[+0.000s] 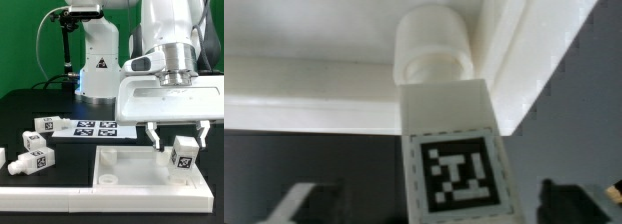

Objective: Assemble one leg

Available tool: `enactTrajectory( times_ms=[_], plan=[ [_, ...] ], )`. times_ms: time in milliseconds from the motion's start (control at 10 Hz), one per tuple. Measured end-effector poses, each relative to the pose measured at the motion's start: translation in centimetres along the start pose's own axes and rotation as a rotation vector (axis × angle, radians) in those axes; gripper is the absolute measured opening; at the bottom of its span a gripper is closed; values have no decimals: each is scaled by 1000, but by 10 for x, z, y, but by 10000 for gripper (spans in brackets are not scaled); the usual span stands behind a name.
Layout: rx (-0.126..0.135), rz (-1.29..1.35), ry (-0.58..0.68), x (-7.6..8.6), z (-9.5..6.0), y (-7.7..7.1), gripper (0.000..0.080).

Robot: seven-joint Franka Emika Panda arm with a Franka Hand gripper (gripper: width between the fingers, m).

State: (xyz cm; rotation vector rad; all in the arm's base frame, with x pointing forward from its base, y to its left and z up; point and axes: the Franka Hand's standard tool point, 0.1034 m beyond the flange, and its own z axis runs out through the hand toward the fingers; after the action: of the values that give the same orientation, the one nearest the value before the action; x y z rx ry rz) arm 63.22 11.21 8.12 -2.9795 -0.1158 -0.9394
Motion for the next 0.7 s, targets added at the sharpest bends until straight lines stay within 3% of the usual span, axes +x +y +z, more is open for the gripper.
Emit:
enactTrajectory(
  times_ms=[100, 500, 700],
  plan=[
    [1, 1, -10, -1, 0, 0, 609],
    [28, 67, -284, 11, 4, -17, 648],
    [27, 59, -386, 14, 10, -9, 649]
  ],
)
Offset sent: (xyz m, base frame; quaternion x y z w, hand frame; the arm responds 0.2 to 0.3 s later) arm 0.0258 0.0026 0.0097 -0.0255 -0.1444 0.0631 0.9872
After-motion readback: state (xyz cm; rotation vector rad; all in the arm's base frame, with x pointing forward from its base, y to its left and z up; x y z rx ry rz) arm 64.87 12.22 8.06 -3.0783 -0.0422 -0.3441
